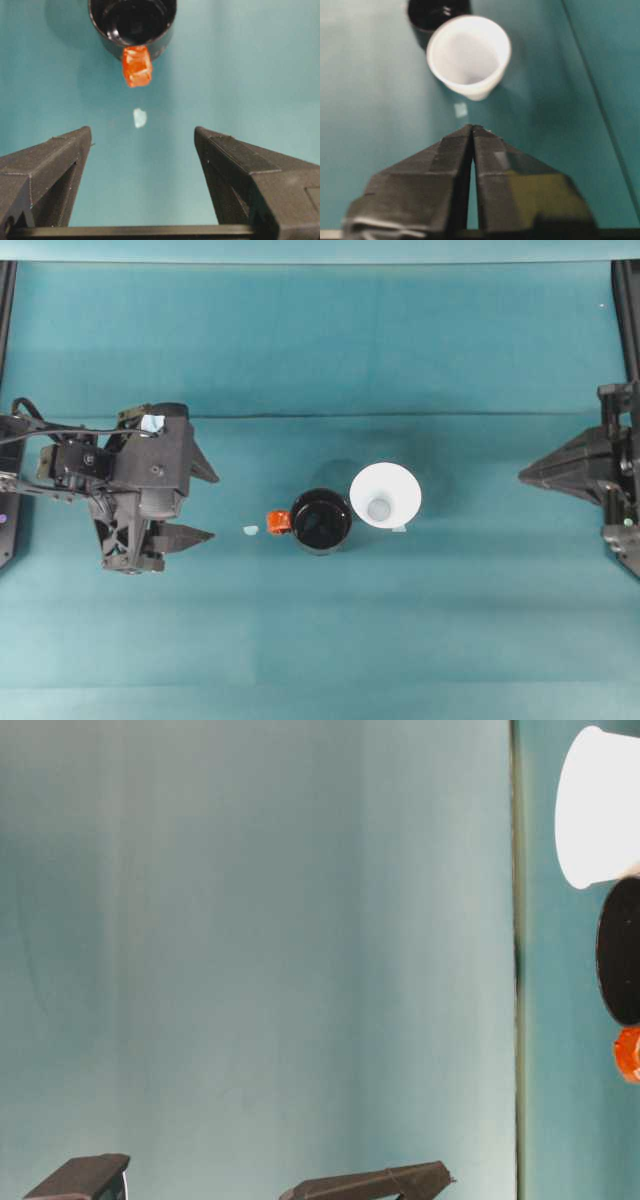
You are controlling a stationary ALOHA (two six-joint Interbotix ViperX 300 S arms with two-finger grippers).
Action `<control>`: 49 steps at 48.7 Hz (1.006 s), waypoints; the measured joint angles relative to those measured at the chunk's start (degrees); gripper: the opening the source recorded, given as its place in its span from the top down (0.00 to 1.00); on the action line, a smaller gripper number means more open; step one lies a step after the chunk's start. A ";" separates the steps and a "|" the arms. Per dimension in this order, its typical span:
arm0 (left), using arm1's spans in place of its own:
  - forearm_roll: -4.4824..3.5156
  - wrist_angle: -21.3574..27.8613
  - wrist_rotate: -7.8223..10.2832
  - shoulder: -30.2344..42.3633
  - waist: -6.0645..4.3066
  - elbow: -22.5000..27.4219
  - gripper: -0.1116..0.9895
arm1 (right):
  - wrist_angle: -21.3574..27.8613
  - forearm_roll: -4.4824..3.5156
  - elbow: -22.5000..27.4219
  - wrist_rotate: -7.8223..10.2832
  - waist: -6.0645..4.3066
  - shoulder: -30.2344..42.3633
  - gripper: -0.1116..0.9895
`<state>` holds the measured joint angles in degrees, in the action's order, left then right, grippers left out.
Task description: Put the paper cup into the moved red handle cup holder.
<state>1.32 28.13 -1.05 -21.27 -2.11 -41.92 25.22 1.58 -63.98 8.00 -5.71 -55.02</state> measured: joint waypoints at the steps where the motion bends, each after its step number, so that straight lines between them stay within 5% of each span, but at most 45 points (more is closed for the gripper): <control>1: 0.00 0.00 0.00 0.00 0.00 0.00 0.10 | 0.79 0.00 0.44 0.44 -0.44 0.44 0.94; 5: 0.00 0.09 0.00 -0.18 0.00 -0.18 0.10 | 3.60 0.00 2.11 1.58 -2.11 2.90 0.88; 10: 0.00 0.09 -0.09 -0.62 -0.09 -0.26 0.10 | 6.50 0.00 4.04 2.11 -2.37 6.24 0.73; 24: 0.00 0.09 -0.09 -2.11 -0.09 -0.26 0.10 | 12.74 0.00 12.39 2.29 -2.37 20.48 0.05; 49: 0.00 0.09 -1.23 -2.90 -0.09 -0.26 0.10 | 14.41 0.09 29.62 2.29 -3.78 47.20 0.06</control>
<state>1.32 28.21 -2.29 -24.17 -2.20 -42.19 39.64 1.67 -34.37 10.28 -9.49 -7.82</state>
